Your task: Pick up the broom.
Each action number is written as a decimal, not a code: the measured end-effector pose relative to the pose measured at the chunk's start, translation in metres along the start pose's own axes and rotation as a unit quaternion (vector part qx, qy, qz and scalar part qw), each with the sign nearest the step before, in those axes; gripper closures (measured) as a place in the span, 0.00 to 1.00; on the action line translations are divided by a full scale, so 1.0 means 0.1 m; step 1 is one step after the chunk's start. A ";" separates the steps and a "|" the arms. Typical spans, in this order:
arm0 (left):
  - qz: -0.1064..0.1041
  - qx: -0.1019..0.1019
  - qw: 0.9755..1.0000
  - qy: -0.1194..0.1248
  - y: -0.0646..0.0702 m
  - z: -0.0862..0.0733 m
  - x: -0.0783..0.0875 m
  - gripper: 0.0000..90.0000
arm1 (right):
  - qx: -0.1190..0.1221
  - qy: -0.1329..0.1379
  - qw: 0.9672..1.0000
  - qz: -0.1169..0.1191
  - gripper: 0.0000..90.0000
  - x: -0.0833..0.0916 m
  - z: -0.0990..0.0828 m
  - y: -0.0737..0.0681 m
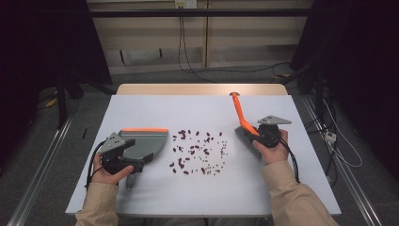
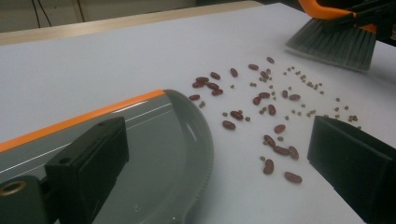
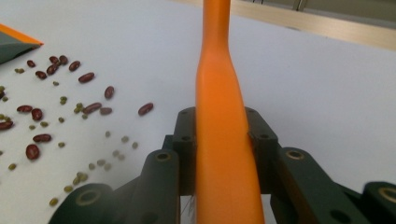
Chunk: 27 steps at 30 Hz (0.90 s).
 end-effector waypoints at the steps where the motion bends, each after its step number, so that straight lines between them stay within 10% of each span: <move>1: 0.000 -0.001 1.000 -0.001 0.00 0.00 0.00 0.06 | 0.002 0.002 1.000 -0.003 0.79 -0.01 0.02 0.00; 12: -0.005 0.001 1.000 -0.001 0.00 -0.02 0.00 0.06 | 0.037 0.030 0.999 -0.026 0.79 -0.19 0.34 -0.09; 27: -0.009 -0.003 1.000 -0.003 0.01 -0.03 0.00 0.06 | 0.057 0.031 0.998 -0.017 0.79 -0.43 0.30 -0.20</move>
Point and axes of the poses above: each handheld gripper's, and its own axes: x roughly backward along the jaws, z roughly out of its top, y roughly to its right, the point moved 9 cm from there along -x, roughly forward along the jaws, and after that the axes turned 7 degrees about -z, right-handed, at the moved point
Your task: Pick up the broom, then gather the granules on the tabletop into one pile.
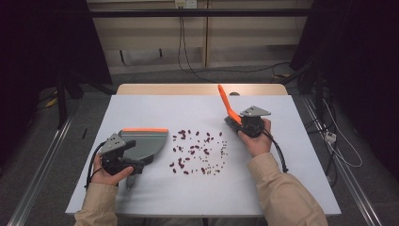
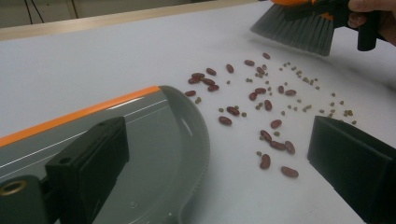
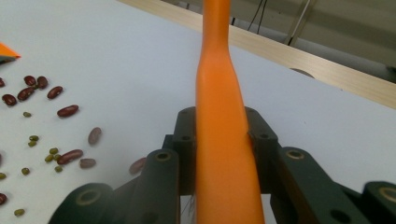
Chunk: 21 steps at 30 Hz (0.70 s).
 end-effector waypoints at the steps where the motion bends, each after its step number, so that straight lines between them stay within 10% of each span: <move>1: 0.001 0.001 1.000 0.001 0.00 0.00 0.00 0.06 | 0.002 0.002 1.000 0.003 0.79 -0.01 0.01 -0.01; 21: 0.000 0.003 1.000 0.003 -0.02 0.00 0.00 0.06 | 0.047 0.004 0.999 -0.009 0.79 -0.14 -0.04 -0.04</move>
Point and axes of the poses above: each handheld gripper's, and its own axes: x roughly backward along the jaws, z roughly out of its top, y roughly to its right, the point moved 9 cm from there along -x, roughly forward along the jaws, and after that the axes turned 7 degrees about -z, right-handed, at the moved point
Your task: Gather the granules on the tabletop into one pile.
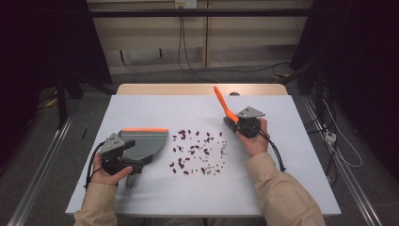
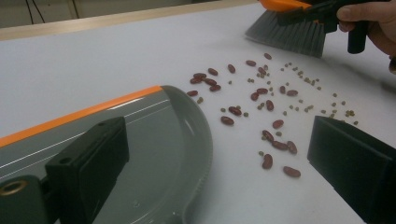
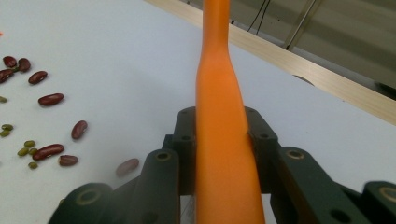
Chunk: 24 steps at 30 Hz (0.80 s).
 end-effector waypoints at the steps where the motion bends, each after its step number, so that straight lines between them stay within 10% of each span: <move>1: 0.000 -0.001 1.000 -0.001 0.00 0.00 0.00 0.06 | 0.003 0.000 1.000 0.003 0.79 0.00 0.00 -0.02; 24: 0.001 -0.002 1.000 0.004 -0.01 0.02 0.02 0.06 | 0.057 -0.005 0.996 0.065 0.79 0.15 0.04 -0.60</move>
Point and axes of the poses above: each handheld gripper's, and its own axes: x roughly backward along the jaws, z roughly out of its top, y roughly to its right, the point moved 9 cm from there along -x, roughly forward along the jaws, and after that the axes turned 7 degrees about -z, right-handed, at the moved point
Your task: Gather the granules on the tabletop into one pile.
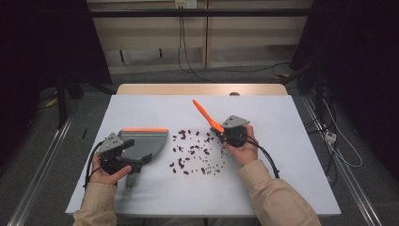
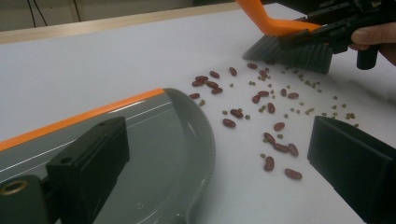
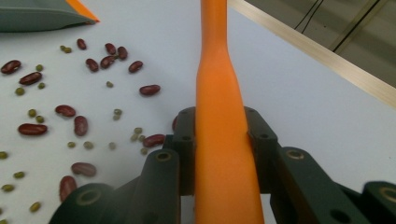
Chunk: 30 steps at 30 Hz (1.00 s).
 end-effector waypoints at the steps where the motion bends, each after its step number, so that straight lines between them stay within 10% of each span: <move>1: 0.000 0.000 1.000 0.000 0.00 0.00 0.00 0.06 | -0.002 0.001 1.000 0.008 0.79 0.01 0.00 -0.03; 30: 0.001 -0.002 1.000 0.003 0.00 0.02 0.01 0.06 | 0.034 0.012 0.996 0.085 0.79 0.23 0.05 -0.49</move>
Point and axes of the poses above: each handheld gripper's, and its own axes: x roughly backward along the jaws, z roughly out of its top, y roughly to its right, the point moved 9 cm from there along -x, roughly forward along the jaws, and after that the axes turned 7 degrees about -z, right-handed, at the moved point
